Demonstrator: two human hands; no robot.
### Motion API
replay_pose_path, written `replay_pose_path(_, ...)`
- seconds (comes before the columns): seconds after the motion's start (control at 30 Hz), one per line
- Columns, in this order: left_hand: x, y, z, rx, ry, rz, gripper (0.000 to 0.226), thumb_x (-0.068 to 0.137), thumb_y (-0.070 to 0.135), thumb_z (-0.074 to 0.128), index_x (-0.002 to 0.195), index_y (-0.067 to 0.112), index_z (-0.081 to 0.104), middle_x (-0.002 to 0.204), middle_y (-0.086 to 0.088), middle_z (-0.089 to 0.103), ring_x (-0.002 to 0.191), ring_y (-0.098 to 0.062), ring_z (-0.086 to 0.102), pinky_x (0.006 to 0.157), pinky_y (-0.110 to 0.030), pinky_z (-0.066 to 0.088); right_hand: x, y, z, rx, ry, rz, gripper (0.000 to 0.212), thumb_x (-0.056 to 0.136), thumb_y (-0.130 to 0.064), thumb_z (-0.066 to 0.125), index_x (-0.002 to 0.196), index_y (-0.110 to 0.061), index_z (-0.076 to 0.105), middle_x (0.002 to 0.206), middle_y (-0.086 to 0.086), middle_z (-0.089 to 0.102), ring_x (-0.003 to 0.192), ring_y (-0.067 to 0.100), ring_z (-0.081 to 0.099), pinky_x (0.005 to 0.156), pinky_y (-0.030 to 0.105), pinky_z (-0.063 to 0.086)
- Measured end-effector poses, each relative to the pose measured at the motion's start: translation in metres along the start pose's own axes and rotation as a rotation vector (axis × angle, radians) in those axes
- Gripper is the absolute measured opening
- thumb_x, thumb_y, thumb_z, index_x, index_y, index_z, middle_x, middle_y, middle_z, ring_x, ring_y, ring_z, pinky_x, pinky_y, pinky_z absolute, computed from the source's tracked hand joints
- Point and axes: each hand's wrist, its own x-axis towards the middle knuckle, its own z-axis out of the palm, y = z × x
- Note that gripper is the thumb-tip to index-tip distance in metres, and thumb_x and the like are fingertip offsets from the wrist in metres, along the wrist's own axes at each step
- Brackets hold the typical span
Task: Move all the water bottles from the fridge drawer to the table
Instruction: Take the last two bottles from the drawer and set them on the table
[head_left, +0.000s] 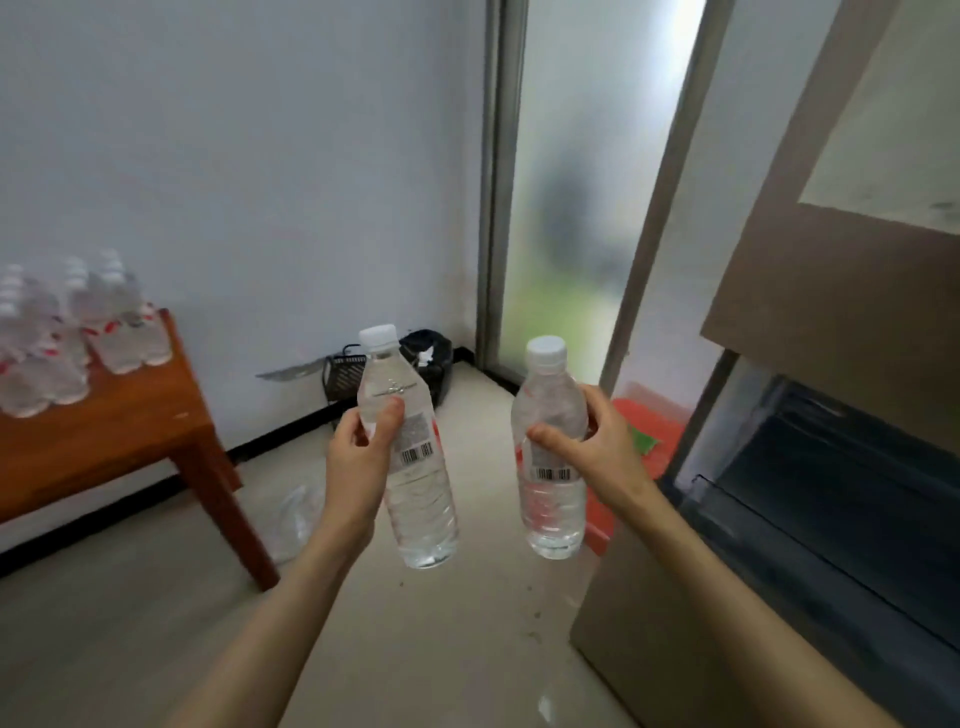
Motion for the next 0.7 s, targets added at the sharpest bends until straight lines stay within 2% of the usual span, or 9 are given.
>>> replay_pose_path(0.07,0.014,0.002,-0.047,0.064,0.044,0.025,0.011,0.088,0.032,0.056,0.088,0.022,0.057,0.087,0.002,0.063,0.077,-0.010,0.060,0.062,-0.017,0.048,0.018,-0.006,0.051,0.006,-0.052,-0.001,0.038,0.074,-0.025,0.075,0.103,-0.032,0.052,0.099,-0.014,0.062,0.089,0.001,0.061,0.074,0.017,0.050)
replay_pose_path(0.13,0.031,0.002,-0.094,0.128,0.068,0.030,0.008,0.087,0.034,0.056,0.089,0.026,0.056,0.090,0.004,0.064,0.082,-0.010,0.061,0.066,-0.022,0.047,0.033,-0.012,0.104,0.036,-0.101,-0.008,0.033,0.075,-0.021,0.074,0.097,-0.034,0.053,0.096,-0.014,0.062,0.087,0.001,0.061,0.069,0.013,0.049)
replay_pose_path(0.23,0.059,0.002,-0.160,0.219,0.123,0.037,0.009,0.086,0.035,0.058,0.087,0.026,0.057,0.089,0.004,0.064,0.084,-0.014,0.061,0.070,-0.026,0.048,0.054,-0.018,0.181,0.071,-0.157,-0.018,0.035,0.074,-0.019,0.075,0.102,-0.026,0.055,0.097,-0.012,0.063,0.087,0.002,0.061,0.067,0.010,0.048)
replay_pose_path(0.3,0.077,0.002,-0.199,0.251,0.163,0.043,0.010,0.084,0.034,0.060,0.087,0.025,0.057,0.090,0.002,0.063,0.084,-0.016,0.060,0.072,-0.028,0.047,0.066,-0.021,0.229,0.075,-0.220,-0.024,0.042,0.073,-0.024,0.076,0.109,-0.022,0.054,0.100,-0.011,0.062,0.090,0.003,0.061,0.071,0.013,0.048)
replay_pose_path(0.4,0.103,0.000,-0.245,0.268,0.209,0.011,0.017,0.083,0.035,0.060,0.094,0.022,0.057,0.094,0.002,0.064,0.088,-0.016,0.061,0.073,-0.027,0.049,0.087,-0.026,0.287,0.056,-0.318,-0.022,0.043,0.072,-0.029,0.076,0.108,-0.027,0.052,0.100,-0.013,0.062,0.090,0.001,0.060,0.074,0.016,0.048)
replay_pose_path(0.57,0.153,-0.007,-0.307,0.304,0.290,-0.027,0.024,0.082,0.039,0.061,0.099,0.023,0.059,0.099,0.000,0.066,0.092,-0.017,0.063,0.080,-0.036,0.053,0.139,-0.031,0.370,0.041,-0.433,-0.030,0.042,0.071,-0.029,0.076,0.106,-0.027,0.053,0.099,-0.010,0.063,0.090,0.002,0.060,0.076,0.017,0.047)
replay_pose_path(0.7,0.201,-0.014,-0.344,0.298,0.374,-0.048,0.029,0.082,0.037,0.061,0.102,0.016,0.059,0.097,0.000,0.066,0.088,-0.014,0.063,0.069,-0.026,0.050,0.189,-0.025,0.431,0.041,-0.517,-0.040,0.046,0.071,-0.028,0.076,0.111,-0.024,0.053,0.101,-0.010,0.062,0.093,0.003,0.060,0.077,0.018,0.047)
